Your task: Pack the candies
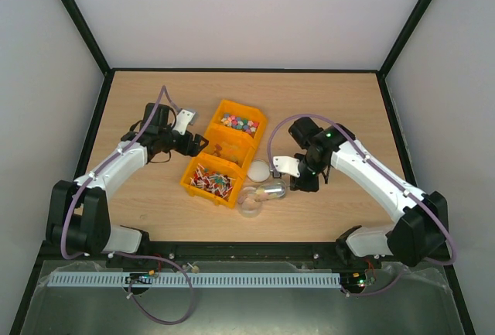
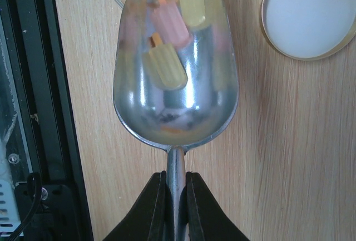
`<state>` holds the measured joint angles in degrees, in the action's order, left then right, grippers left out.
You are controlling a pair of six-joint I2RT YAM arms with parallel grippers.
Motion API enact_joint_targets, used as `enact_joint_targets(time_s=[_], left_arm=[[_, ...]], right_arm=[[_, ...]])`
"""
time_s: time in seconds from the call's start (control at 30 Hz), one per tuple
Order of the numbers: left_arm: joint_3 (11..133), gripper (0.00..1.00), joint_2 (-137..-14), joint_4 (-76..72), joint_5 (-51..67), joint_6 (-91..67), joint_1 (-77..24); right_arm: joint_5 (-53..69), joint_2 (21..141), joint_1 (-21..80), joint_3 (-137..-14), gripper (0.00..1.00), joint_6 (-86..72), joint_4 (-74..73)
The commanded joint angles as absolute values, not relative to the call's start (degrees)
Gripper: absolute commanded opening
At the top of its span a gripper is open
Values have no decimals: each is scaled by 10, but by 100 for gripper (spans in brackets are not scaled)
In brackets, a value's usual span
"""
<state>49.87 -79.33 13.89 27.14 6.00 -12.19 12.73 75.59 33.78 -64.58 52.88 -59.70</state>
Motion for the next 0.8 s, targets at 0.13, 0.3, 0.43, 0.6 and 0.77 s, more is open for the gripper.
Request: enact_joint_targets(time_s=[0.13, 0.3, 0.43, 0.6, 0.77], left_arm=[[501, 80, -797, 128, 282, 61, -120], [500, 80, -797, 129, 282, 62, -119], [498, 80, -796, 129, 282, 64, -119], [494, 80, -793, 130, 281, 64, -119], [489, 79, -788, 133, 280, 69, -119]], right_arm=[[112, 768, 347, -676, 1, 531, -652], [110, 767, 352, -683, 1, 529, -660], [110, 767, 355, -693, 1, 528, -668], [112, 766, 357, -710, 1, 528, -677], [122, 780, 357, -749, 1, 494, -673]])
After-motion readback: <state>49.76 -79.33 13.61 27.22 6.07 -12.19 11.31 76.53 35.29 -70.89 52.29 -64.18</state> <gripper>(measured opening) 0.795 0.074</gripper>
